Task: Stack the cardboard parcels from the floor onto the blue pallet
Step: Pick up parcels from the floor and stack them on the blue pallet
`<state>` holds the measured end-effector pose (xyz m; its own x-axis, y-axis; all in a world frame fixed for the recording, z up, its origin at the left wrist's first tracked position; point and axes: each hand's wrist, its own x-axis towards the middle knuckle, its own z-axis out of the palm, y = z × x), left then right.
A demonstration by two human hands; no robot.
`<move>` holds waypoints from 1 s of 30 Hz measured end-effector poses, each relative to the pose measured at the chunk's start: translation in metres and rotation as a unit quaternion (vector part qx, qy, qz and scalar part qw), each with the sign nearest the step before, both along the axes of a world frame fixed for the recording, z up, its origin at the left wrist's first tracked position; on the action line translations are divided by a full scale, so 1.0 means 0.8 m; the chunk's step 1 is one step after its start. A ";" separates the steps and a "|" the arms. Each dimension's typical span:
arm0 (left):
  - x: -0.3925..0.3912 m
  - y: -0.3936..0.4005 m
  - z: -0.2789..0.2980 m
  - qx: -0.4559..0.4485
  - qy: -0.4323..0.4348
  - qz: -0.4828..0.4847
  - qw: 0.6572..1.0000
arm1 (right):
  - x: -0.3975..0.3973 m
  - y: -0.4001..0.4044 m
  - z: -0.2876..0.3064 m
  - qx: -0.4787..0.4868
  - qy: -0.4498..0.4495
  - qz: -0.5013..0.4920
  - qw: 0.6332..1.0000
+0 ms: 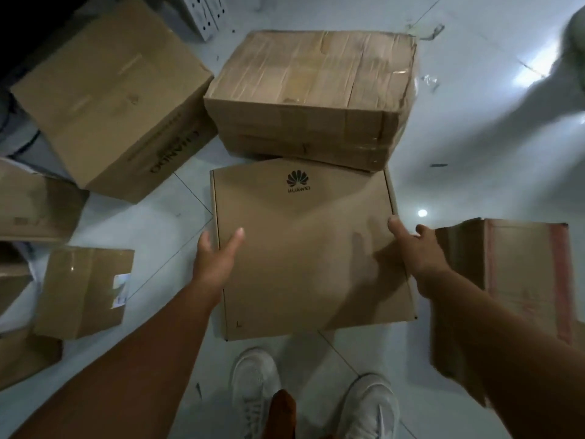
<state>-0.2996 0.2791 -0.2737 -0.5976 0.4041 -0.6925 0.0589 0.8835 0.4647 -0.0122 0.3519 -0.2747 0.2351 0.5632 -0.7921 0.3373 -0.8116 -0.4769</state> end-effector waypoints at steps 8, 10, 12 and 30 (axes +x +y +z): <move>-0.017 0.002 -0.082 -0.037 0.010 0.031 0.999 | -0.003 0.013 -0.078 -0.018 -0.012 0.045 0.999; -0.023 0.000 -0.093 -0.030 0.013 0.033 0.999 | -0.002 0.015 -0.087 -0.008 -0.008 0.063 0.998; -0.027 -0.002 -0.100 -0.025 0.009 0.034 0.999 | 0.001 0.017 -0.093 -0.003 -0.004 0.070 0.998; -0.030 -0.041 0.037 -0.042 0.020 0.013 0.999 | 0.012 -0.046 0.031 -0.018 0.049 0.052 0.997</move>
